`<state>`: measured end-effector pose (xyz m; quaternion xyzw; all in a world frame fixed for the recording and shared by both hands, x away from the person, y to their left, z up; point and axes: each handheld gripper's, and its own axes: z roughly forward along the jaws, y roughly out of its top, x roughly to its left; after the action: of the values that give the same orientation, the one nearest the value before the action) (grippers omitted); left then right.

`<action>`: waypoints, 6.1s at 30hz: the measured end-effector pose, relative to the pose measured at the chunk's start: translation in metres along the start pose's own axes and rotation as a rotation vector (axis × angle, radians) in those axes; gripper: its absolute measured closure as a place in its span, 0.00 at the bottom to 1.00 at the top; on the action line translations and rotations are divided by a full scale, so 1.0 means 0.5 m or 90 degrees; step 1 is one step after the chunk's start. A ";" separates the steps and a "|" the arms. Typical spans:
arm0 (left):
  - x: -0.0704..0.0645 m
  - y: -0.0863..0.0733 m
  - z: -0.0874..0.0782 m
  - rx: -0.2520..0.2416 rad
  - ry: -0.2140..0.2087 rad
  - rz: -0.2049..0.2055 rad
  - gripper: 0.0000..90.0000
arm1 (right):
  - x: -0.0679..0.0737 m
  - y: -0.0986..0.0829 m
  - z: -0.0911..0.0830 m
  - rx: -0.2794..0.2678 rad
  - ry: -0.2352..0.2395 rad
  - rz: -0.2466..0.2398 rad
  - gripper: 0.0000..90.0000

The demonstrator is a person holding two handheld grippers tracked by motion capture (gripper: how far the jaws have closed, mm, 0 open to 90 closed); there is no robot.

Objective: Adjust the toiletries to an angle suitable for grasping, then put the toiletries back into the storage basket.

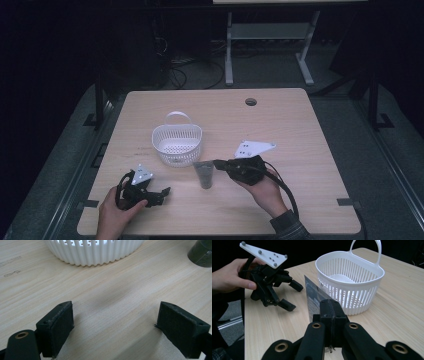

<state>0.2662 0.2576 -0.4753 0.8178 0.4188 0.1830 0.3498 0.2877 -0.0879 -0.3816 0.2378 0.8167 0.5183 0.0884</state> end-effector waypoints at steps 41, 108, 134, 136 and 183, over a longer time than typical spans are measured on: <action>-0.001 0.000 0.001 -0.003 0.000 -0.003 0.14 | -0.034 0.015 0.028 0.002 -0.029 0.009 1.00; 0.000 0.000 0.000 0.000 0.000 -0.002 0.14 | -0.007 0.046 0.062 -0.017 -0.009 0.016 0.01; 0.000 0.000 0.000 0.000 0.000 -0.001 0.14 | 0.001 0.027 0.111 0.008 -0.005 0.019 0.07; 0.000 0.000 0.000 0.000 0.000 -0.001 0.14 | 0.001 0.027 0.111 0.005 -0.002 0.017 0.08; 0.000 0.000 -0.001 0.000 0.000 0.002 0.14 | 0.007 0.073 0.064 -0.038 -0.001 -0.012 0.33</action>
<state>0.2657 0.2577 -0.4752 0.8184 0.4179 0.1835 0.3491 0.3080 -0.0476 -0.3631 0.2277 0.8030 0.5414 0.1013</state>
